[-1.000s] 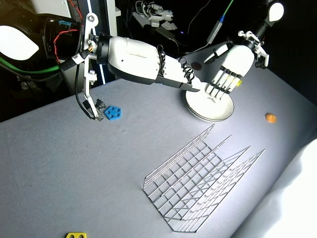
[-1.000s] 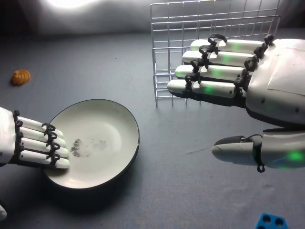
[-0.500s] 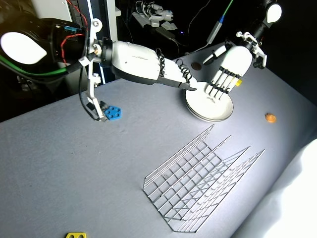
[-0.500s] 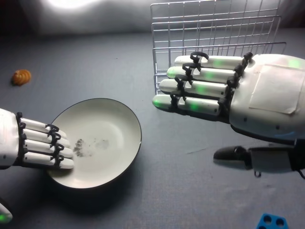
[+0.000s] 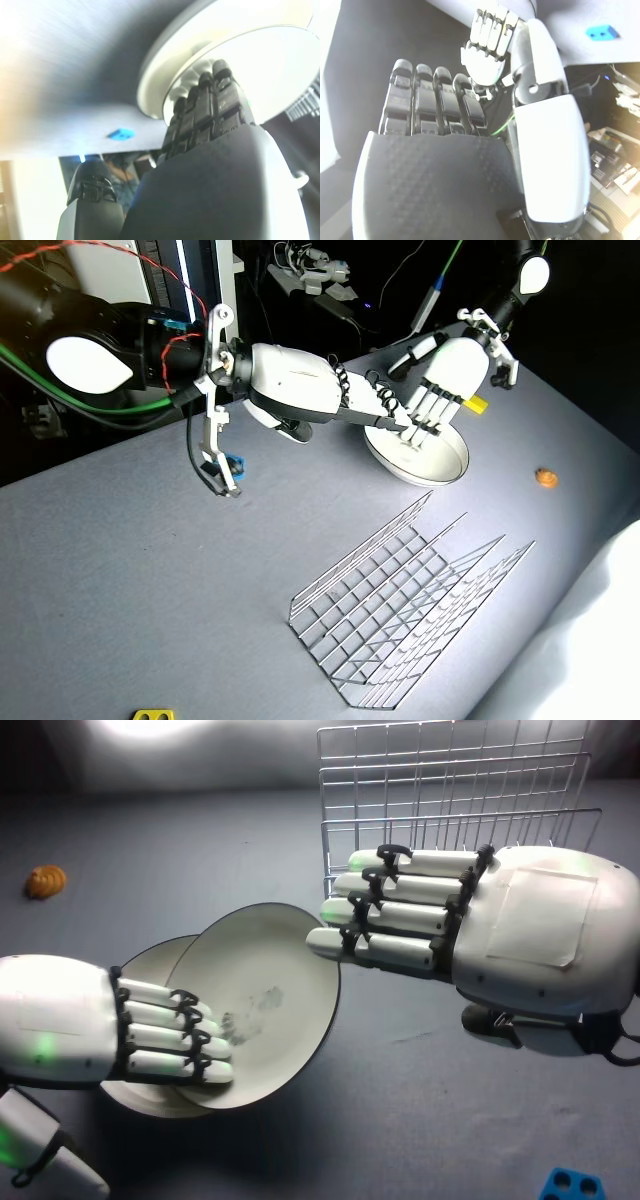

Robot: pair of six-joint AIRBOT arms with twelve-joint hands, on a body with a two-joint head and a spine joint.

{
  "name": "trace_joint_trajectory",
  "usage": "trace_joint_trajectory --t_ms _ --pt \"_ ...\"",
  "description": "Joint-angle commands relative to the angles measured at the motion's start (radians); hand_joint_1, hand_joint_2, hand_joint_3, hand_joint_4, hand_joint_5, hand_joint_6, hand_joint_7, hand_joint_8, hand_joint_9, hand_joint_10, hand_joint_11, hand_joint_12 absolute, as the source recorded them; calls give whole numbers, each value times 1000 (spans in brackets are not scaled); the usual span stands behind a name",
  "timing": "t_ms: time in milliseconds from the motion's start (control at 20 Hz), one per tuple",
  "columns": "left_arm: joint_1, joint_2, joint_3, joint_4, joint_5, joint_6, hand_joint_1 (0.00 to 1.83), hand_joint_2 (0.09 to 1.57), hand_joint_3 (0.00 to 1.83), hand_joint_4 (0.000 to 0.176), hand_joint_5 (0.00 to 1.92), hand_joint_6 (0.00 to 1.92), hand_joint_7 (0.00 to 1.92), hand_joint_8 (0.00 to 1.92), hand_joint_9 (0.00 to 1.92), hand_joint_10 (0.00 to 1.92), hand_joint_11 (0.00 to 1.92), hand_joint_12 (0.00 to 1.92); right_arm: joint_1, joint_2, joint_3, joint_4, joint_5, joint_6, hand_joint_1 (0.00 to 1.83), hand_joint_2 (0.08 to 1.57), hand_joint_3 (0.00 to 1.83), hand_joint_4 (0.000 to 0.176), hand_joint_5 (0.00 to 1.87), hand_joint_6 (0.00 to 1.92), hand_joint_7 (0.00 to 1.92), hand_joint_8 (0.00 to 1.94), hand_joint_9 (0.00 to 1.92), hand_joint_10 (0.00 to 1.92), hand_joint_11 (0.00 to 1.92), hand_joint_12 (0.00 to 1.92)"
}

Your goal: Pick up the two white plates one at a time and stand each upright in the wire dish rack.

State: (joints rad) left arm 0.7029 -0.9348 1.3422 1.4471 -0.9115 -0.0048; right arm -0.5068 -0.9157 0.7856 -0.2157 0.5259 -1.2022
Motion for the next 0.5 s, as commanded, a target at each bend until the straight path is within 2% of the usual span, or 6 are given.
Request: trace_joint_trajectory --t_ms 0,300,450 --pt "-3 -19 -11 -13 -38 0 0 1115 0 0 54 2 52 2 35 3 0 242 1 -6 2 0 113 -8 1198 1075 0 0 0 0 0 0 0 0 0 0" --pt "-25 -40 -17 -28 -20 0 0 1120 1 0 52 1 45 3 25 4 0 207 -18 -112 75 0 120 -46 1232 1079 0 0 0 0 0 0 0 0 0 0" --pt "-24 -43 -10 -30 -20 0 0 1121 1 0 74 4 70 5 51 6 0 301 -19 -156 103 0 154 -50 1245 1084 0 0 0 0 0 0 0 0 0 0"
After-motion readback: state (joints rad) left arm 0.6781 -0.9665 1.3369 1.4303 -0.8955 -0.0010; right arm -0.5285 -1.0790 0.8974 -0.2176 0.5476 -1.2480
